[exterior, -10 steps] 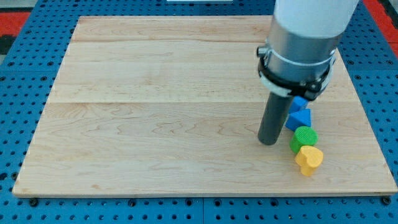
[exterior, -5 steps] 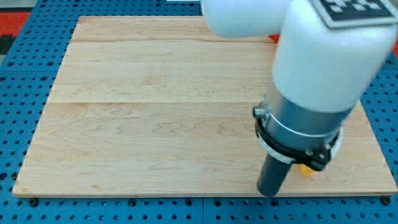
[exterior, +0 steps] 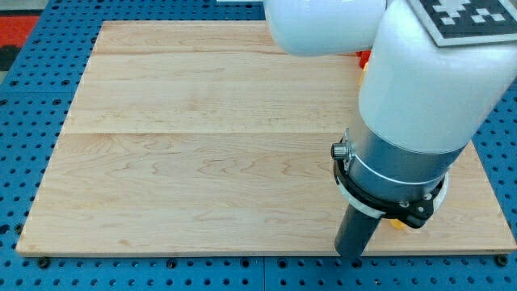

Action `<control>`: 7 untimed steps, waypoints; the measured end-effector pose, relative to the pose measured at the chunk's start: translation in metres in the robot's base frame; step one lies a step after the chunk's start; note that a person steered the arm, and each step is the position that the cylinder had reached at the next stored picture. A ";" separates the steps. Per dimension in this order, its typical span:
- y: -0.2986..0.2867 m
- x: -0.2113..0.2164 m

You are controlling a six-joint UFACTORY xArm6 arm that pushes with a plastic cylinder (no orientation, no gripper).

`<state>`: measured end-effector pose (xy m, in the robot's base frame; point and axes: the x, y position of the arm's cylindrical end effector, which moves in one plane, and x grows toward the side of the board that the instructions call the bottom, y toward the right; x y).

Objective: Slide the red star along with red circle a bit down

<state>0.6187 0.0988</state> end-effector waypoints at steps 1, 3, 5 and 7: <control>0.035 -0.001; 0.114 -0.001; 0.206 -0.161; 0.165 -0.338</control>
<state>0.2808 0.2642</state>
